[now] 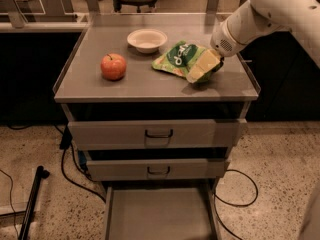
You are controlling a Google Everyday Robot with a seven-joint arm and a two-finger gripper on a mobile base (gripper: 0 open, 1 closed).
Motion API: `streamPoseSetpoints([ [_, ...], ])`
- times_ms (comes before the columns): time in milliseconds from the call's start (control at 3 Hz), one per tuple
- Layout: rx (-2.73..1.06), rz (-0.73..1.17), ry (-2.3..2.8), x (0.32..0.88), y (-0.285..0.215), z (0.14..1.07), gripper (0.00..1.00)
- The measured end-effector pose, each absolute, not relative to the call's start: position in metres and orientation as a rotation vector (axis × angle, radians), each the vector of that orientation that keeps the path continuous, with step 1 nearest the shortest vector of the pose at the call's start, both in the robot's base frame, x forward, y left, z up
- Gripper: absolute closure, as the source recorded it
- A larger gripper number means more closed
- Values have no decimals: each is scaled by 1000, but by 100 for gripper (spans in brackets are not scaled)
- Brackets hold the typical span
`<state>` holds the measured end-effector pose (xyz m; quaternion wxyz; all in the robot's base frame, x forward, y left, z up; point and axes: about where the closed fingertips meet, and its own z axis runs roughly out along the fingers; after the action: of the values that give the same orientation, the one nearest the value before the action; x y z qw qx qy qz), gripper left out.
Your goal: Place green rice chip bag into bottom drawer
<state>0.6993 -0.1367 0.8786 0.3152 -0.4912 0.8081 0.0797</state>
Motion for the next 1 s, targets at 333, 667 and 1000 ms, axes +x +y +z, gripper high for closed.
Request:
streamPoseSetpoints([
  [333,-1285,221,2151,712,-133,858,0],
  [667,-1285,223,2152,712,-133,857,19],
  [1000,-1285,223,2152,712,-133,857,42],
])
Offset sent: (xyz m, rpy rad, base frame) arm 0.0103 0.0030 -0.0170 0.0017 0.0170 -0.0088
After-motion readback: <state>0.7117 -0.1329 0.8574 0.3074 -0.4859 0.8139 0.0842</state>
